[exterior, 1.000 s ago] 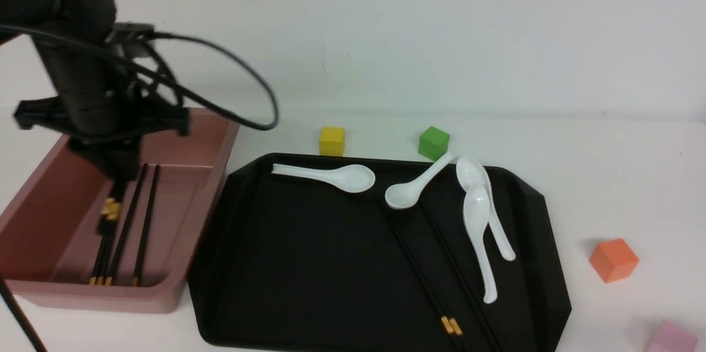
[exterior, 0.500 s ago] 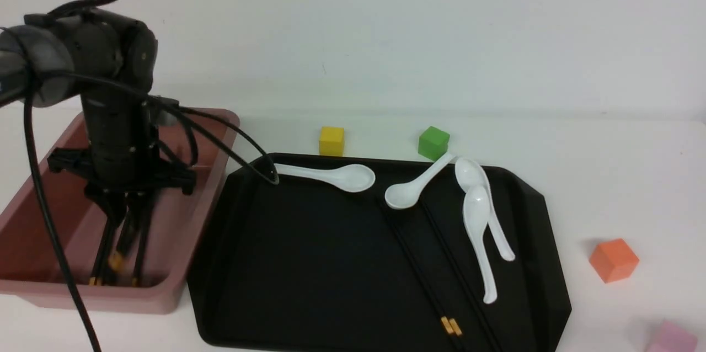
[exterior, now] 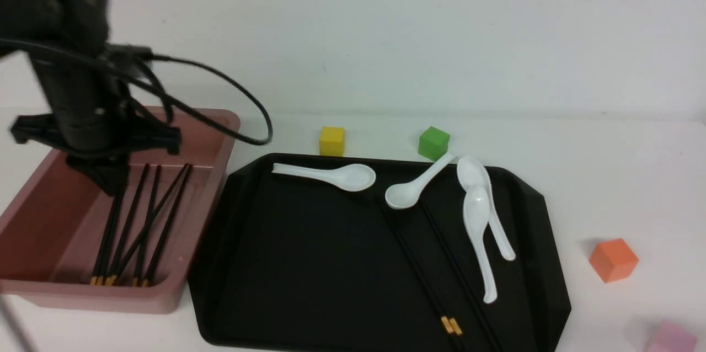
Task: On white tablecloth take chopsticks from black tray and put them in box.
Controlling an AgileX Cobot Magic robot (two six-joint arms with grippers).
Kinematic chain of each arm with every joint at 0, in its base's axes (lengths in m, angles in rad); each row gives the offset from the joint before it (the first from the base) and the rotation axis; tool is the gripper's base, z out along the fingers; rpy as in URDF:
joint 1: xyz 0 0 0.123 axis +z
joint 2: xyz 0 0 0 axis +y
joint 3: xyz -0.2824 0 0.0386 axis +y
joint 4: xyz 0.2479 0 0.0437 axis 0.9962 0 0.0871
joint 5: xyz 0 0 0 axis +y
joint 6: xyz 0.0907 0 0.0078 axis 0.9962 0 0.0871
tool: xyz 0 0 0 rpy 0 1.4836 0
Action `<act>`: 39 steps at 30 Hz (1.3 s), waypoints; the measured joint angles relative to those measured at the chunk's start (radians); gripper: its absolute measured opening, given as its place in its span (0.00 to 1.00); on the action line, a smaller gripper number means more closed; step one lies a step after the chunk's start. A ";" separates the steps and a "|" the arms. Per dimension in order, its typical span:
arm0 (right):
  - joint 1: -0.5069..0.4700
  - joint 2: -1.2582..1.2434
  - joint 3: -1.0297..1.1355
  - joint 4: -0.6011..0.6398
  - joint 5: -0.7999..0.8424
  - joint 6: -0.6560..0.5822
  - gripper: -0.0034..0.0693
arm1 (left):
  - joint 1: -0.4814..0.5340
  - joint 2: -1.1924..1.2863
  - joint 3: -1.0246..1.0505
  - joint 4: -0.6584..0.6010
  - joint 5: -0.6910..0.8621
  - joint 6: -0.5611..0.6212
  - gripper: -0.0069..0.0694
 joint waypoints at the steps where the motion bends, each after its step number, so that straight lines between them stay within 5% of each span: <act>1: 0.000 0.000 0.000 0.000 0.000 0.000 0.38 | 0.000 -0.043 0.037 -0.003 0.000 0.000 0.07; 9: 0.000 0.000 0.000 0.000 0.000 0.000 0.38 | 0.000 -0.456 0.450 -0.089 -0.178 -0.013 0.07; 15: 0.000 0.000 0.000 0.000 0.000 0.000 0.38 | 0.000 -0.819 0.883 -0.287 -0.675 -0.017 0.07; 19: 0.000 0.000 0.000 0.000 0.000 0.000 0.38 | 0.000 -0.985 1.052 -0.329 -0.850 -0.024 0.07; 27: 0.000 0.000 0.000 0.000 0.000 0.000 0.38 | 0.000 -1.221 1.231 -0.341 -0.922 -0.025 0.07; 39: 0.000 0.000 0.000 0.000 0.000 0.000 0.38 | 0.000 -1.263 1.263 -0.254 -0.900 -0.020 0.07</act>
